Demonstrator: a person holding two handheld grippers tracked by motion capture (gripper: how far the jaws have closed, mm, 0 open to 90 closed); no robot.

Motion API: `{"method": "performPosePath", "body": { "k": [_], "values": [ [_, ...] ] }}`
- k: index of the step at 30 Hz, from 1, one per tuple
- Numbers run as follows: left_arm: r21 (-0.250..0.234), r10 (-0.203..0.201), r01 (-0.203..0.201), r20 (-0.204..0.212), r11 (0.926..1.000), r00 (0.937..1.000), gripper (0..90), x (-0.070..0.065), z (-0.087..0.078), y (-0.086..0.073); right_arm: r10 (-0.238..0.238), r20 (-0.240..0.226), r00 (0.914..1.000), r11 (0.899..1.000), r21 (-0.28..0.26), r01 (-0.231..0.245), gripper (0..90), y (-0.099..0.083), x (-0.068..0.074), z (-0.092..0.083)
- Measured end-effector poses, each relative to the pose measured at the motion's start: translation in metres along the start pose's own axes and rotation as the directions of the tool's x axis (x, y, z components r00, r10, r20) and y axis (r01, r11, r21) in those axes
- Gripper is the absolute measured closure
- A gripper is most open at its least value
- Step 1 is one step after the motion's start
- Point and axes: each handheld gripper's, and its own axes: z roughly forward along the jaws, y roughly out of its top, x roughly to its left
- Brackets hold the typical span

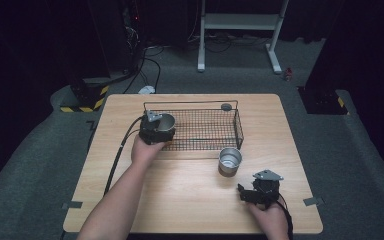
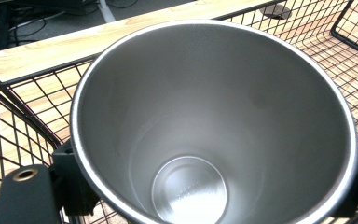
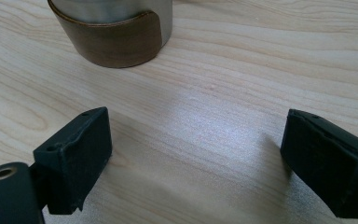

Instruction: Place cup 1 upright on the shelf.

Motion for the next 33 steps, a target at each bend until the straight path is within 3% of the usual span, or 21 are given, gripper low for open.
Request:
{"method": "performPosePath", "body": {
  "k": [10,14,15,26,33],
  "values": [
    [0.016,-0.01,0.01,-0.003,0.9998,0.9999,13.6,0.001,-0.001,0.001,0.002,0.0,1.0,1.0,-0.001,-0.002,8.7,0.0,0.0,0.0],
    [0.03,-0.018,0.018,-0.018,0.9994,0.9997,3.6,0.001,-0.003,0.003,0.002,0.0,1.0,1.0,0.0,-0.002,8.7,0.0,0.0,0.0],
    [0.037,0.003,-0.002,-0.031,0.9993,0.9995,0.7,0.001,-0.004,0.003,0.002,0.0,1.0,1.0,-0.001,-0.002,8.7,0.0,0.0,0.0],
    [0.041,0.002,0.0,-0.031,0.9992,0.9995,0.1,0.003,-0.01,0.005,0.002,0.0,1.0,1.0,-0.001,-0.002,8.7,0.0,0.0,0.0],
    [0.016,0.012,-0.012,-0.031,0.9998,0.9995,0.0,-0.001,-0.021,0.008,0.001,0.0,1.0,1.0,-0.001,-0.001,8.7,0.0,0.0,0.0]
  ]
}}
